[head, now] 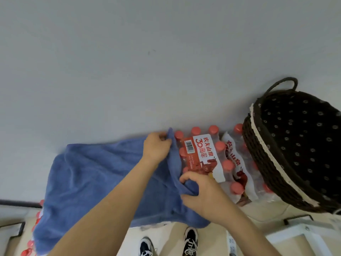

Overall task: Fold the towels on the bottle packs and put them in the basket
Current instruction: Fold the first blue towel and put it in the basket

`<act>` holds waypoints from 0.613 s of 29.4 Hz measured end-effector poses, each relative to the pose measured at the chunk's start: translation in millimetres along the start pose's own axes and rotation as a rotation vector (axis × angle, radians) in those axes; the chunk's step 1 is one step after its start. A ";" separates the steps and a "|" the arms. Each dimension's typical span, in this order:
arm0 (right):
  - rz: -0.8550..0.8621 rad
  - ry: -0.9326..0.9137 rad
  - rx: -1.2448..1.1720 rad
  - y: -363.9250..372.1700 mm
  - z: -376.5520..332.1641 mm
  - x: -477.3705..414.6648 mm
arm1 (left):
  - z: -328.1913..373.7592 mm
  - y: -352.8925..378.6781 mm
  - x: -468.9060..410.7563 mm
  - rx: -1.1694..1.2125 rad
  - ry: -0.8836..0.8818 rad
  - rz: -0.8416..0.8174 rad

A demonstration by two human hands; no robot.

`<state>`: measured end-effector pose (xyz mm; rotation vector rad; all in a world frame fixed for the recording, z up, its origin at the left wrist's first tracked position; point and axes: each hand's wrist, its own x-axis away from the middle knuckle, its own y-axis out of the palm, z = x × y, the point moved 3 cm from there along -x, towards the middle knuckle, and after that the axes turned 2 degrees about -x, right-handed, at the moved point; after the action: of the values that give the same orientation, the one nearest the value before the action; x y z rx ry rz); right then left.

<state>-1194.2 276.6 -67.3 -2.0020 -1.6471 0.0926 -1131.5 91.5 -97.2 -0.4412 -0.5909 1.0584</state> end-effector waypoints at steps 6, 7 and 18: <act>0.450 -0.091 0.021 -42.6 -2.9 18.8 | 35.2 -7.9 0.1 0.818 -0.056 -0.096; 0.527 -0.093 0.164 -49.4 -0.8 22.8 | 42.0 -2.1 -3.2 0.713 -0.013 -0.119; 0.455 0.347 0.403 -58.8 65.1 21.6 | 68.2 61.6 -1.5 -0.513 0.485 -0.059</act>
<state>-1266.0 326.3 -90.6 -1.9051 -0.8621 0.2109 -1217.4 120.4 -82.4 -1.0871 -0.4291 0.6955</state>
